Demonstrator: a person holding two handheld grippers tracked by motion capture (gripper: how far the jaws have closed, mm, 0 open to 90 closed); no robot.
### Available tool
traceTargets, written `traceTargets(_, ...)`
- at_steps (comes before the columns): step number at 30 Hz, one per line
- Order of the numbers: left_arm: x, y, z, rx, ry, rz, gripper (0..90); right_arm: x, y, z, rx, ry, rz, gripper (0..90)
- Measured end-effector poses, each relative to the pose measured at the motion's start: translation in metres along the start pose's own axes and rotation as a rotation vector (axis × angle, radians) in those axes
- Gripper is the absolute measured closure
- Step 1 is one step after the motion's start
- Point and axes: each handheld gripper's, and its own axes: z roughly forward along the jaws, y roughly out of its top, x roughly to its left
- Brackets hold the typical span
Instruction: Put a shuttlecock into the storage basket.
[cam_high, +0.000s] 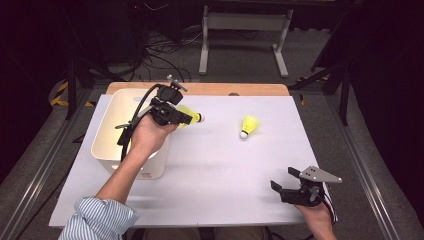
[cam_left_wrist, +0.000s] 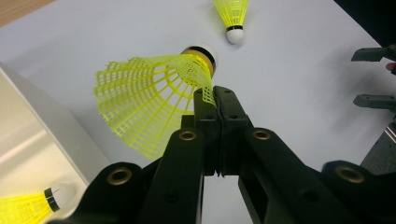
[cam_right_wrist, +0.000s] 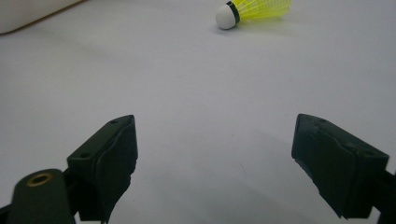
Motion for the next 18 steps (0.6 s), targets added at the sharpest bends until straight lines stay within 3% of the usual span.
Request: traceTargets(18,0.015,-0.007,-0.02,-0.043,0.015,-0.039,89.1,-0.001,0.0,0.0,0.005,0.0,0.002,15.3)
